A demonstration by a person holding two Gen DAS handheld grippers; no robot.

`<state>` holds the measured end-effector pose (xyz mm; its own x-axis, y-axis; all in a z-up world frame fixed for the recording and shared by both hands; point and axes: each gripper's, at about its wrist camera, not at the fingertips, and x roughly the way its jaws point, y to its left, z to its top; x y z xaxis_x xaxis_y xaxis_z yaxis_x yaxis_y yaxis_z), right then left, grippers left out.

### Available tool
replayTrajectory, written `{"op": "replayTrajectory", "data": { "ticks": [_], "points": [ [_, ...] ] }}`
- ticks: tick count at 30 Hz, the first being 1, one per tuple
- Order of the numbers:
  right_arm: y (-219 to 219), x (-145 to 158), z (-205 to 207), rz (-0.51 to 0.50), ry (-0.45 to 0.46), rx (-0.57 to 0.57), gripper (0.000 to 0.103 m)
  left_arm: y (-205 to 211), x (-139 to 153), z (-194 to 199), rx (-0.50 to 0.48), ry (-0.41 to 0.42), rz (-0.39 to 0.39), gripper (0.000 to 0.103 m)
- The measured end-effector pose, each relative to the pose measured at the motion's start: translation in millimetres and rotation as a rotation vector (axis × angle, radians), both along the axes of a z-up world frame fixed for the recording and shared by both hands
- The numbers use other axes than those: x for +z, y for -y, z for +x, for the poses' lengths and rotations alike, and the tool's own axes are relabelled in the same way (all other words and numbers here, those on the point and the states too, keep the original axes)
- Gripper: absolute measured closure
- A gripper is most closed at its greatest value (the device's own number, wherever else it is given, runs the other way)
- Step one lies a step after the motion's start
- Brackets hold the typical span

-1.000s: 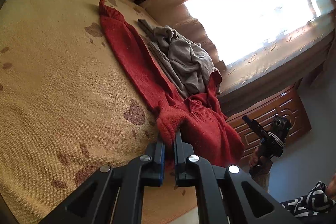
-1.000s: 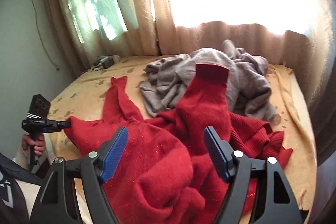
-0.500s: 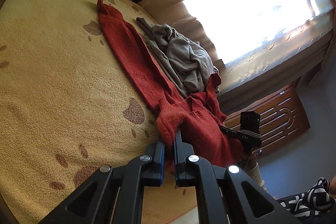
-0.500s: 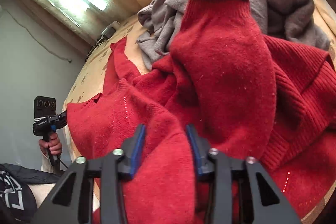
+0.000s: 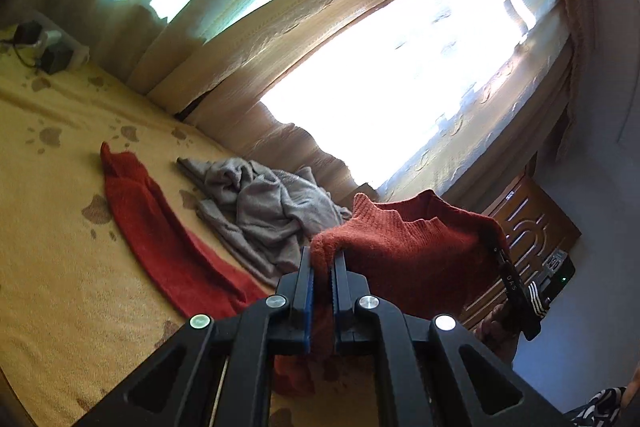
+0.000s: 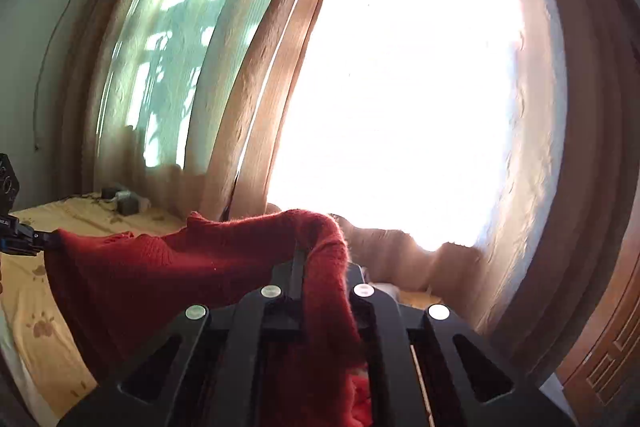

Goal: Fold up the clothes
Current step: 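Lift the red sweater high with both grippers and shake it out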

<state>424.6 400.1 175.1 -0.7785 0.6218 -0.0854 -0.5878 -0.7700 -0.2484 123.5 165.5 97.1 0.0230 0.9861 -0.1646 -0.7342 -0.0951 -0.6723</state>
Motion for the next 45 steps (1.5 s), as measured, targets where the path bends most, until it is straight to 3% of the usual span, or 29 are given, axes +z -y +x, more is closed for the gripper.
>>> {"op": "replayTrajectory", "data": {
  "ticks": [6, 11, 15, 19, 23, 26, 29, 35, 37, 40, 44, 45],
  "points": [
    [50.9, 79.3, 37.8, 0.271, -0.291, -0.118, 0.096, 31.7, 109.0, 28.0, 0.062, -0.21, 0.243, 0.096],
    [104.2, 120.6, 75.9, 0.422, -0.482, -0.157, 0.096, 99.9, 178.7, 61.8, 0.169, -0.345, 0.454, 0.096],
    [147.0, 137.5, 93.1, 0.511, -0.554, -0.144, 0.095, 159.5, 219.4, 85.9, 0.298, -0.436, 0.557, 0.096],
    [172.5, 145.7, 91.8, 0.537, -0.59, -0.109, 0.095, 208.6, 244.9, 113.9, 0.465, -0.571, 0.628, 0.096],
    [186.1, 150.0, 80.6, 0.542, -0.616, -0.094, 0.094, 233.2, 263.3, 130.6, 0.557, -0.686, 0.647, 0.096],
    [190.2, 150.8, 65.0, 0.539, -0.605, -0.096, 0.094, 228.3, 273.6, 111.0, 0.55, -0.668, 0.577, 0.096],
    [180.1, 146.4, 40.8, 0.508, -0.551, -0.088, 0.094, 203.7, 270.5, 69.3, 0.581, -0.641, 0.451, 0.096],
    [118.7, 107.2, -56.0, 0.371, -0.326, -0.093, 0.094, 111.1, 219.6, -44.1, 0.616, -0.59, 0.15, 0.096],
    [87.9, 82.3, -99.8, 0.307, -0.226, -0.104, 0.094, 73.9, 188.3, -91.4, 0.613, -0.549, 0.034, 0.096],
    [18.4, 31.8, -175.3, 0.128, -0.068, -0.103, 0.094, 9.7, 123.0, -169.7, 0.608, -0.485, -0.16, 0.096],
    [-59.6, -50.4, -271.1, -0.089, 0.151, -0.129, 0.093, -79.4, 6.6, -247.0, 0.541, -0.353, -0.477, 0.096],
    [-74.6, -75.4, -293.8, -0.123, 0.232, -0.135, 0.086, -101.3, -23.1, -266.1, 0.521, -0.317, -0.557, 0.096]
  ]
}}
